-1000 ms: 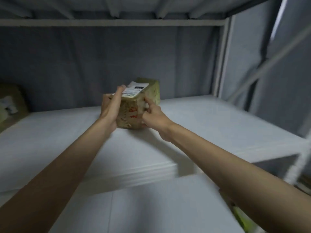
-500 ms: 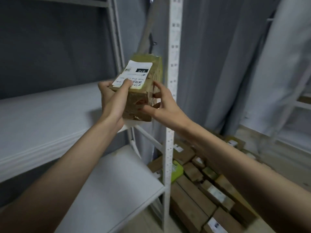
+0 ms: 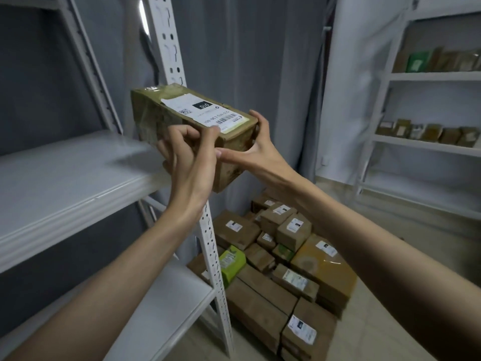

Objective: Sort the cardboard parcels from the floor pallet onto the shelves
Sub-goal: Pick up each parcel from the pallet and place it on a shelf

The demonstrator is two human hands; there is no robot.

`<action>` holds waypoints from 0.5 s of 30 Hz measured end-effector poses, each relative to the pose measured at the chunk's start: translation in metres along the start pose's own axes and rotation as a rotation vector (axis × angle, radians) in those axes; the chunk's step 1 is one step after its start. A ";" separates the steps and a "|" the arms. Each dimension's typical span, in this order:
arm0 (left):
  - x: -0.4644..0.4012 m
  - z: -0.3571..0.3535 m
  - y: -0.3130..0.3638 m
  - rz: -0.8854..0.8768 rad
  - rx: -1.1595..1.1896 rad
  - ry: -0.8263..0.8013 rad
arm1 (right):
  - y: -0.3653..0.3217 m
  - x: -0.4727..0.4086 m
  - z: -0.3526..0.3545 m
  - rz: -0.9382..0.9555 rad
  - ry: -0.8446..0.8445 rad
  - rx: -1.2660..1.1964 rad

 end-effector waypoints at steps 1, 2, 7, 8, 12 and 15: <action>0.002 -0.007 0.000 -0.004 -0.008 -0.029 | 0.001 0.000 0.007 0.002 0.024 0.007; 0.003 -0.015 -0.001 -0.008 -0.014 -0.057 | 0.003 0.000 0.015 0.006 0.054 0.019; 0.000 -0.073 -0.016 0.016 0.031 -0.217 | 0.026 0.012 0.076 -0.046 0.247 0.088; -0.001 -0.088 -0.022 0.028 0.045 -0.254 | 0.034 0.017 0.091 -0.072 0.285 0.107; 0.003 -0.153 -0.061 0.114 0.068 -0.408 | 0.065 0.046 0.151 -0.194 0.411 0.217; 0.008 -0.195 -0.100 0.174 0.044 -0.480 | 0.094 0.077 0.188 -0.282 0.479 0.291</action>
Point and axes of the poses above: each hand's wrist, its own x-axis away from the middle knuckle, its own z-axis out of the back of the hand, y = z × x, the point moved 9 cm from there along -x, towards the middle knuckle, and after that the axes turned 12 degrees about x, right-handed, at the moved point
